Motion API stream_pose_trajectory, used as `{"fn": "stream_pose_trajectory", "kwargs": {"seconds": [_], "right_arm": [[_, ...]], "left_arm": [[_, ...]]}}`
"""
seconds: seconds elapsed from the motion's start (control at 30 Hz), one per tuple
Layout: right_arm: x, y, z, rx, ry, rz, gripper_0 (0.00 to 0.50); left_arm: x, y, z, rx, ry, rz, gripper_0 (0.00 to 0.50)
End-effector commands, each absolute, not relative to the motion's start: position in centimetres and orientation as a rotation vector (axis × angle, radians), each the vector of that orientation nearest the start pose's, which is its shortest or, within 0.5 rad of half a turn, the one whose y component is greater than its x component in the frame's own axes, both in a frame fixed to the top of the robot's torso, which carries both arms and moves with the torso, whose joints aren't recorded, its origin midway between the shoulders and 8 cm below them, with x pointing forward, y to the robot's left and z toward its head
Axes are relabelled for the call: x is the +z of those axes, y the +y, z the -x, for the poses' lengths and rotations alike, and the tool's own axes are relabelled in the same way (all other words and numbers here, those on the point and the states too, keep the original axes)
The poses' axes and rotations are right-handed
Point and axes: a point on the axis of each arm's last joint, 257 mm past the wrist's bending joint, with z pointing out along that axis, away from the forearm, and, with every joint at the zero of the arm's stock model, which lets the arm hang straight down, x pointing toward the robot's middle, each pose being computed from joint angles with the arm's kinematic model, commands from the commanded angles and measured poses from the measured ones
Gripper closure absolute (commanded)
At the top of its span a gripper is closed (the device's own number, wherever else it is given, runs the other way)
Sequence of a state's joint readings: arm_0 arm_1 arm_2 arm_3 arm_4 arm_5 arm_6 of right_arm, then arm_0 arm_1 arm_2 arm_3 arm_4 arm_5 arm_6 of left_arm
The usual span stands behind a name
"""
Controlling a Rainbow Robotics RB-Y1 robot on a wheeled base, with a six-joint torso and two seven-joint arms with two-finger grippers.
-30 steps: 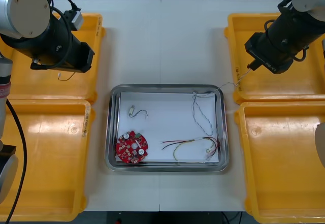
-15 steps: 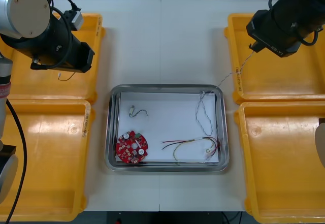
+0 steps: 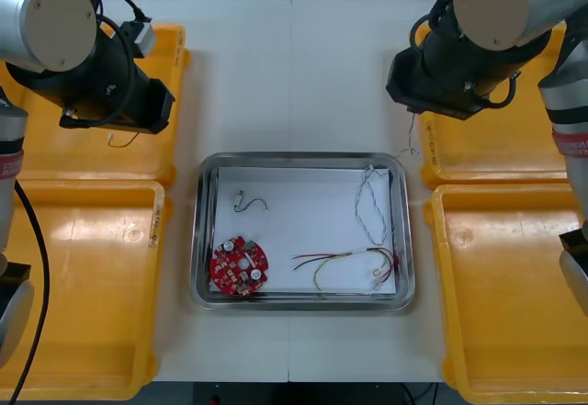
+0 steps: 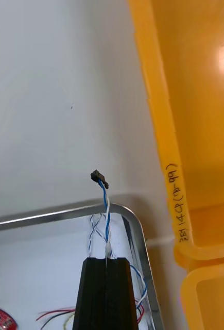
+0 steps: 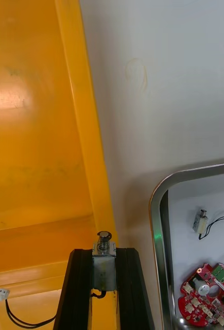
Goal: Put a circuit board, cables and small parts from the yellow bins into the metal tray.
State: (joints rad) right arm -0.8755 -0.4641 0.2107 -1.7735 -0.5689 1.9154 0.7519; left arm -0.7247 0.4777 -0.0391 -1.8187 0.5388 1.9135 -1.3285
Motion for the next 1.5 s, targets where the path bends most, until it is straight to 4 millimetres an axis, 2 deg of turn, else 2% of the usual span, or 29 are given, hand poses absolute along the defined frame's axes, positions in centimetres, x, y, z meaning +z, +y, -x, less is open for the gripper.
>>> {"fn": "stream_pose_trajectory", "kwargs": {"seconds": [0.03, 0.43, 0.63, 0.9, 1.1, 1.5], "right_arm": [[-11.3, -14.4, -49.4, 0.112, 2.594, -0.005, 0.5], [-15.1, -11.9, -46.8, 0.038, 2.618, 0.408, 0.5], [-17.6, -10.7, -45.8, -0.038, 2.633, 0.459, 0.5], [-20.2, -10.3, -44.5, -0.067, 2.666, 0.478, 0.5], [-21.3, -9.8, -44.3, -0.134, 2.659, 0.518, 0.5], [-23.2, -7.9, -46.6, -0.142, 2.611, 0.505, 0.5]], "left_arm": [[-12.6, 19.7, -49.9, -0.079, 2.597, -0.138, 0.5], [-13.6, 17.5, -49.4, -0.066, 2.602, -0.131, 0.5], [-14.4, 16.1, -49.1, -0.053, 2.61, -0.132, 0.5], [-15.8, 13.9, -48.4, -0.043, 2.627, -0.141, 0.5], [-17.1, 12.4, -47.6, -0.04, 2.644, -0.122, 0.5], [-19.8, 10.3, -47.0, -0.047, 2.637, -0.134, 0.5]]}}
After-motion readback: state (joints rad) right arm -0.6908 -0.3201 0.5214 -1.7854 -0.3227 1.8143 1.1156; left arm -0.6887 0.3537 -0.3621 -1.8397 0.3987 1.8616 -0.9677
